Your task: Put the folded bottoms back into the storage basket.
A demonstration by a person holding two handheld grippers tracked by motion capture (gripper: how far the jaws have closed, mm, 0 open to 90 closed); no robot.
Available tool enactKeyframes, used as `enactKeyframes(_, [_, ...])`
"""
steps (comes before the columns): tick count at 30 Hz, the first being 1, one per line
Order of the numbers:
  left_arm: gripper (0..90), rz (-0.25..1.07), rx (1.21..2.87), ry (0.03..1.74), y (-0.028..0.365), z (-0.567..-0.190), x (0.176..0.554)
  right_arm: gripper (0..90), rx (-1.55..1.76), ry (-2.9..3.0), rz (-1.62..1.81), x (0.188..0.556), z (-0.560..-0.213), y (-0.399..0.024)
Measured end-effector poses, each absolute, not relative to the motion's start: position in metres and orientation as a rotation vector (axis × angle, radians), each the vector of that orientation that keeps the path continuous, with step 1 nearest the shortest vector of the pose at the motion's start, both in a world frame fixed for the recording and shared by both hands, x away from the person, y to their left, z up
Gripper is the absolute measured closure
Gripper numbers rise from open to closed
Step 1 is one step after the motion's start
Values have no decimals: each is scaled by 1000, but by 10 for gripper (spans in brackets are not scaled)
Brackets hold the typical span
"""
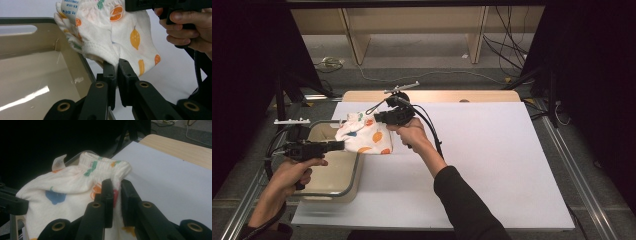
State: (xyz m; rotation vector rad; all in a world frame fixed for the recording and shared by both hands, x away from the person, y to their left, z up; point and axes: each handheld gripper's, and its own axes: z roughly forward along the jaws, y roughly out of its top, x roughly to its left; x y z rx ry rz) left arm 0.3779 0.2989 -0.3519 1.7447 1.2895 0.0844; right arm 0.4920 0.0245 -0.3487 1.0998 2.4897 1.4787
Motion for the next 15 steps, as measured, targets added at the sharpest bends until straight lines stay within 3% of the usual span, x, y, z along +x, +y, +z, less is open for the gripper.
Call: enactKeyframes(15, [846, 91, 1732, 1318, 314, -353, 374, 821, 1069, 2505, 1477, 489, -346, 45])
